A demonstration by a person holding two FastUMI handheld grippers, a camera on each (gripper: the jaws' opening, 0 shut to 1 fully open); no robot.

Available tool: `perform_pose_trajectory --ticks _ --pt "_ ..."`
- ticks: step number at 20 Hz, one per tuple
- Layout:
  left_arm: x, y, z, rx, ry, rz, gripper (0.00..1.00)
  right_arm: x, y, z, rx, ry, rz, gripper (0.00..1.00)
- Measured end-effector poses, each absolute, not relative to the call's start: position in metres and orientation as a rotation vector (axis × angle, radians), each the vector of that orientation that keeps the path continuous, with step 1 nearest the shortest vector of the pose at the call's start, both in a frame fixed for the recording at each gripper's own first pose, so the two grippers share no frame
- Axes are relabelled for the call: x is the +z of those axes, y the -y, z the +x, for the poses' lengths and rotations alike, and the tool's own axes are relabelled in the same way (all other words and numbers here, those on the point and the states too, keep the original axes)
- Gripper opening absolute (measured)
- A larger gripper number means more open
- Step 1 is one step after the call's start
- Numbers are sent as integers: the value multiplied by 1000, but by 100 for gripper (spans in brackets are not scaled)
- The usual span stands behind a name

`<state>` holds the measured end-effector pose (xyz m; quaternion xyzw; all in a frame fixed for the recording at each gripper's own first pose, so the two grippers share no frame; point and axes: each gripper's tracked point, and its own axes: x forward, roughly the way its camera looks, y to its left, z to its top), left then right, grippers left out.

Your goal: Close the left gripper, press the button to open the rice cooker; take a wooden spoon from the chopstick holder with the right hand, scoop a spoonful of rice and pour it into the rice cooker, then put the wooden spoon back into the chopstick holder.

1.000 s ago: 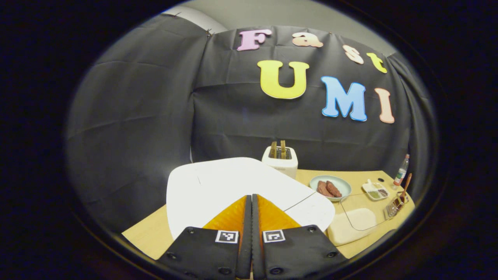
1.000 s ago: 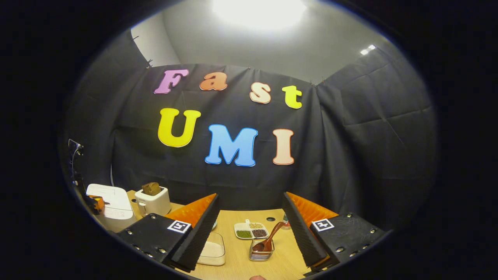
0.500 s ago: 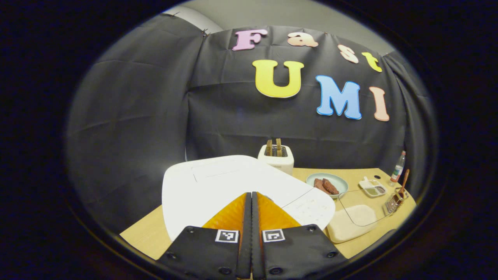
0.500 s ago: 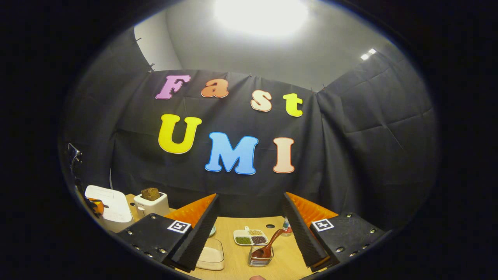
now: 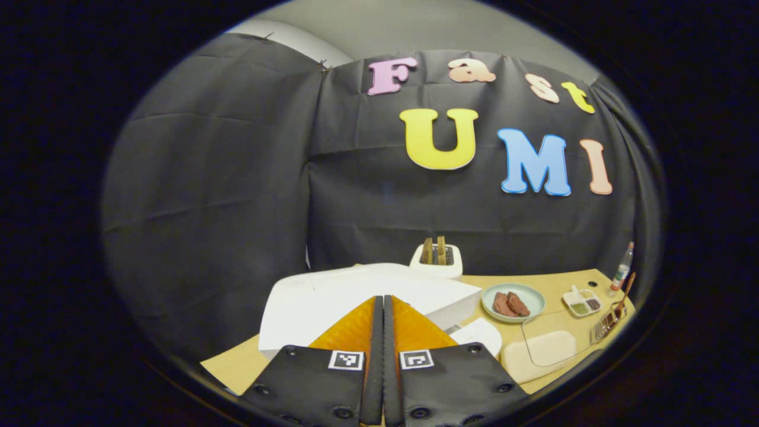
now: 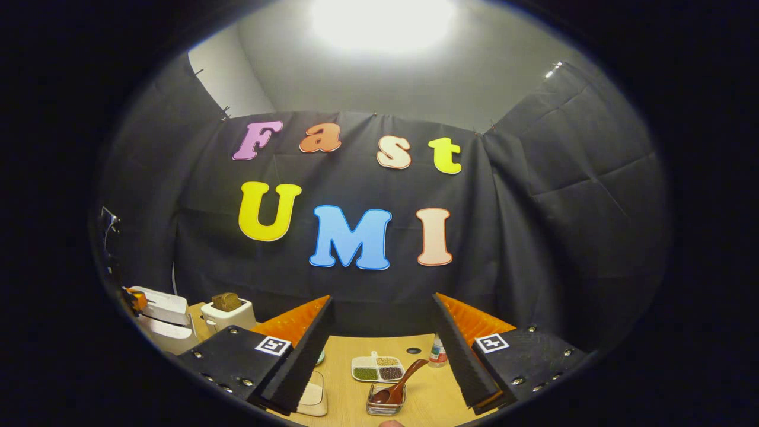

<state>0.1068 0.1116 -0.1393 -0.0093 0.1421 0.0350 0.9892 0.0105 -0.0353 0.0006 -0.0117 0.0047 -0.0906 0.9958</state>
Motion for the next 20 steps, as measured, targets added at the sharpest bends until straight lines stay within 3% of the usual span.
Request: perform_pose_trajectory --ticks 6,10,15,16,17,20 --pt "-81 -113 95 152 -173 -16 11 -25 63 26 -159 -56 -5 97" --pt "-43 -92 76 137 -92 0 99 -41 78 39 -151 -83 7 98" --pt "-7 -67 50 122 -29 -30 100 -62 97 61 -147 -120 23 97" --pt "-5 -61 46 112 -26 -36 95 -67 100 66 -145 -131 25 98" --pt "-3 -56 43 107 -28 -37 100 -73 103 71 -144 -144 25 97" --pt "-2 -46 36 95 -34 -28 100 -93 110 87 -146 -187 34 97"
